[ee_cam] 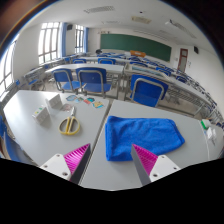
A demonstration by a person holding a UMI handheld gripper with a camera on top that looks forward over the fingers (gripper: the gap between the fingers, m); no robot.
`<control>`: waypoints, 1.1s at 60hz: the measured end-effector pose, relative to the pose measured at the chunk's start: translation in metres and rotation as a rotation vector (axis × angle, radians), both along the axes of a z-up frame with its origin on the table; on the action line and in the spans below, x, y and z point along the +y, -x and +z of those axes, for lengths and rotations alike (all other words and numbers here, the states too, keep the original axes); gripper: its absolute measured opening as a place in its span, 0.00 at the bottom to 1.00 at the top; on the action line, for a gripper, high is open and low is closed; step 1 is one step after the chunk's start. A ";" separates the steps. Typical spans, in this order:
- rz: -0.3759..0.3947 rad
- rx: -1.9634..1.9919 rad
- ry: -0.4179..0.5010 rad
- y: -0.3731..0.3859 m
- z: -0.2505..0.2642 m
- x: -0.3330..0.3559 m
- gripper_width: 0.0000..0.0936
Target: Fold towel
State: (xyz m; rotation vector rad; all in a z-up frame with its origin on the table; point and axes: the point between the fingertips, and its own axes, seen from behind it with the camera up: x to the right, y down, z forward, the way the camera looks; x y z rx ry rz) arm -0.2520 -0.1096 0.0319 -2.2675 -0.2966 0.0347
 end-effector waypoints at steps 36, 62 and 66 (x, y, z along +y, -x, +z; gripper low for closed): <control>0.089 -0.037 0.017 -0.016 -0.038 0.080 0.04; -0.045 0.276 -0.027 -0.078 0.070 0.126 0.05; -0.073 0.243 -0.004 -0.113 0.047 0.130 0.27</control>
